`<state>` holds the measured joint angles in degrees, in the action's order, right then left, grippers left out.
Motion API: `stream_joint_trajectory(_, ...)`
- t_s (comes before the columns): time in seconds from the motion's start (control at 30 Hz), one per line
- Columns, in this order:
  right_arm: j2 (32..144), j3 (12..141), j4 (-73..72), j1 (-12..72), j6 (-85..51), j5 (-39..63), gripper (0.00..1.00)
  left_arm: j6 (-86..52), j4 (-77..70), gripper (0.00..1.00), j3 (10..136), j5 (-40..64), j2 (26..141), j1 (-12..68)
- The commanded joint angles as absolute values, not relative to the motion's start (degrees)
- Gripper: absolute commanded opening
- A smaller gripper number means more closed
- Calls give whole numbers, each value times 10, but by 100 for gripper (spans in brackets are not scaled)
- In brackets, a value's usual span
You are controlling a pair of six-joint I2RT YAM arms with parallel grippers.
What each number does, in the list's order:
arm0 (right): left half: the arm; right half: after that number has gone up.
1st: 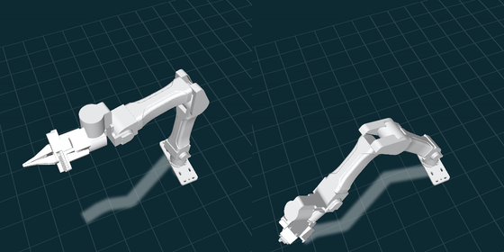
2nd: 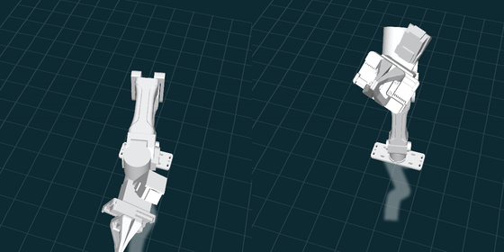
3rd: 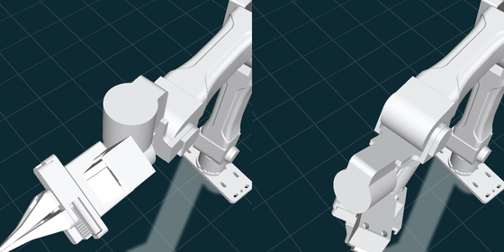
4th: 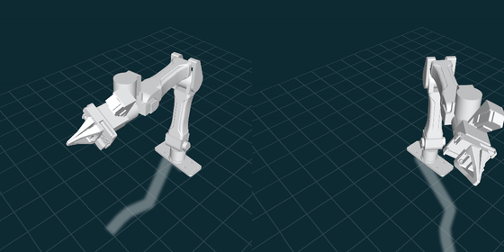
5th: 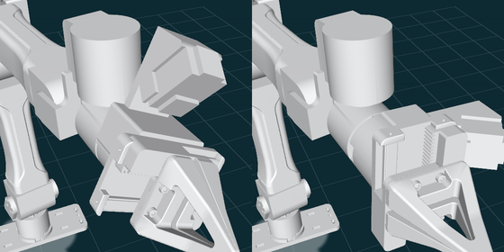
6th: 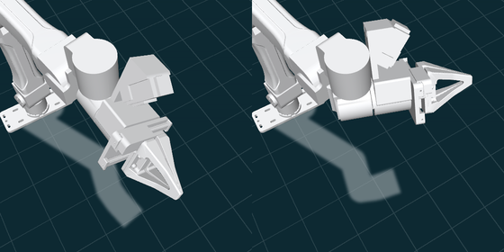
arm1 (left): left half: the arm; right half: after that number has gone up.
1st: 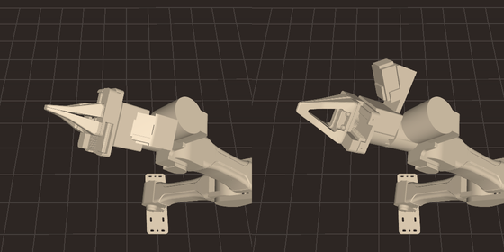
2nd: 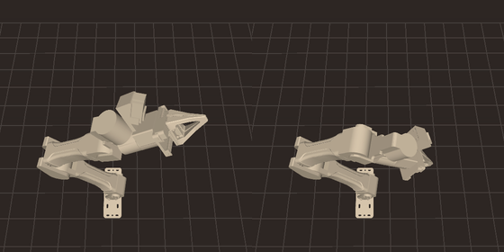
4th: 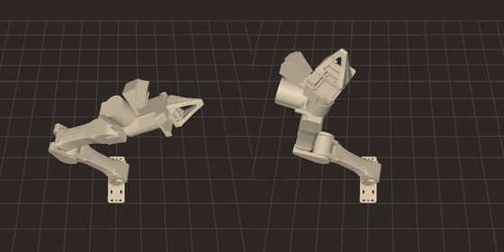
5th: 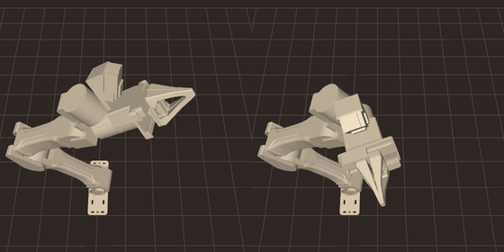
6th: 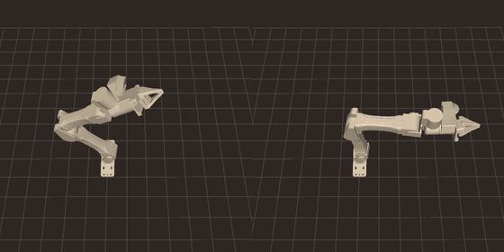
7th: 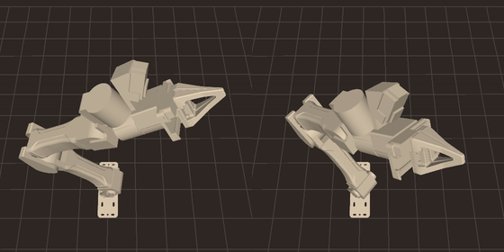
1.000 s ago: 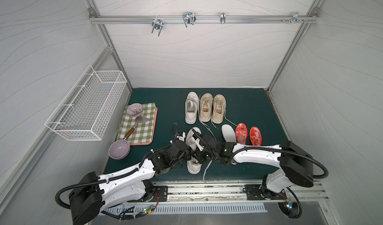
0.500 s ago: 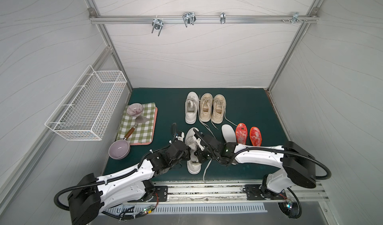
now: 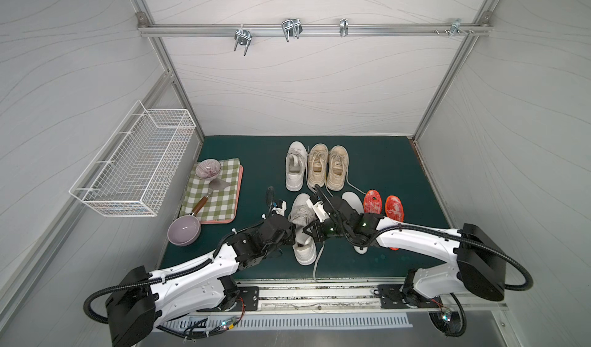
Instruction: Remove the insole from the shoe
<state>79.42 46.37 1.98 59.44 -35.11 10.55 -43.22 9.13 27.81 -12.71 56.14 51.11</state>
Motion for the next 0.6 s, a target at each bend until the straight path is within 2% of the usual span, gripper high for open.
stream_joint_trajectory(0.0,734,453,8,574,-379,150,0,-423,181,0,277,-250,572,494)
stream_joint_trajectory(0.23,692,419,-18,526,-438,169,0,-405,211,0,277,-251,573,494)
stream_joint_trajectory(0.57,698,411,10,487,-470,168,0,-390,233,0,298,-246,603,500)
